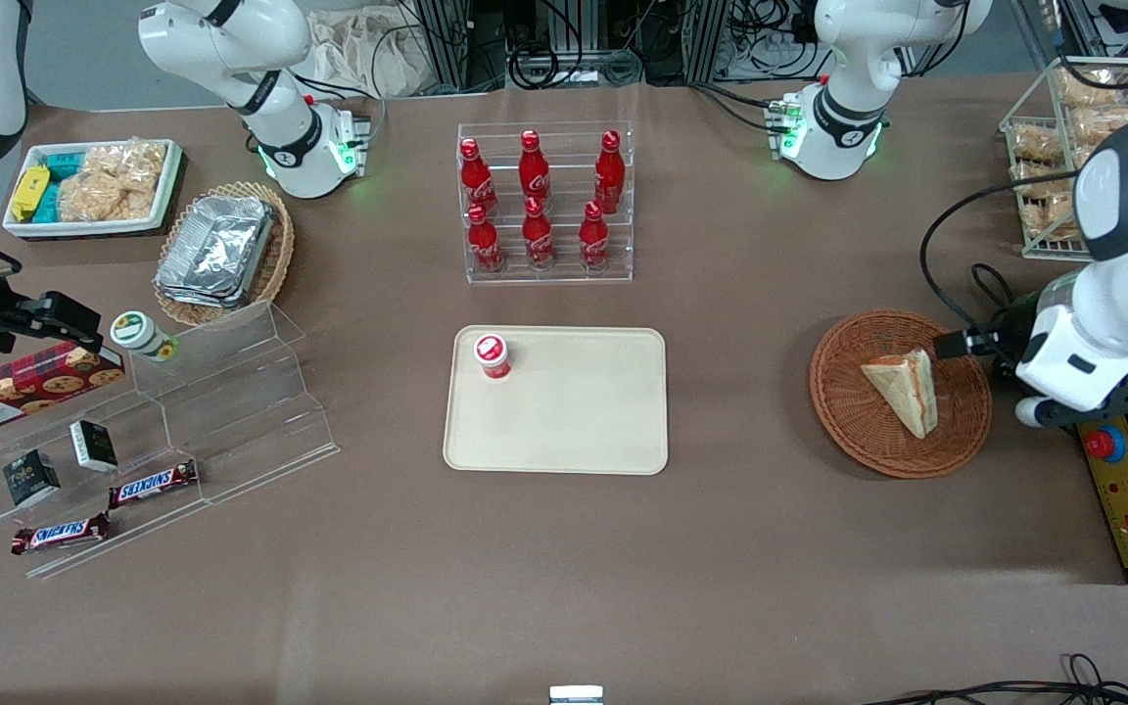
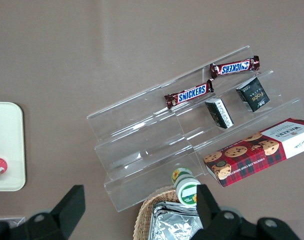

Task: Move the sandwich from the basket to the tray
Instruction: 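Lower the open left gripper over the sandwich in the wicker basket, then close the left gripper on the wrapped sandwich's edge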

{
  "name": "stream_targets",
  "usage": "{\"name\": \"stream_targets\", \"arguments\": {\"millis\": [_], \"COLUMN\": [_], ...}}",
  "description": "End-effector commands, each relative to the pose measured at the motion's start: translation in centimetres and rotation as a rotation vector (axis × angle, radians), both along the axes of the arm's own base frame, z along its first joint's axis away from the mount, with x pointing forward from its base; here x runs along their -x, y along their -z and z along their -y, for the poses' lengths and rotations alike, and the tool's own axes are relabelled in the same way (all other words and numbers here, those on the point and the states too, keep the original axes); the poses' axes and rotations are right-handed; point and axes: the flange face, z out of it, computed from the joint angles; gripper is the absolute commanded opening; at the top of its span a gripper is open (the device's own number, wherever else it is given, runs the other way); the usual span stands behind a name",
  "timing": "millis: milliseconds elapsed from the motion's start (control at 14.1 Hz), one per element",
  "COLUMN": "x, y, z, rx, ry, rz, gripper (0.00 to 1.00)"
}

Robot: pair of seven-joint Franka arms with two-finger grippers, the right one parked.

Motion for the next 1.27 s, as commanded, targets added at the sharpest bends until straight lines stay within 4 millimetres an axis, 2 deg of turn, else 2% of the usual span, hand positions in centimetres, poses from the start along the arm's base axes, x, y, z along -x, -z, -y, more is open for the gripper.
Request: {"name": "stream_targets", "arguments": {"millis": [0,141,495,636,778,1202], "x": [0.9,1.2,2.9,4.1,4.8,5.0], "y": [5.7,9.2,16.0,18.4,20.0,22.8], "z": [-1.5,-2.8,-2.9,-4.5,-5.0,-5.1], "rx": [0.023,0.031,0.031,0.029,0.026,0.034], "ry": [-0.067,-0.107,-0.154,-0.177,-0.17,-0.191], "rz": [0.017,0.06,0.1,0.117,0.118,0.084], "gripper": [1.0,1.0,1.0,1.0,1.0,0.98]}}
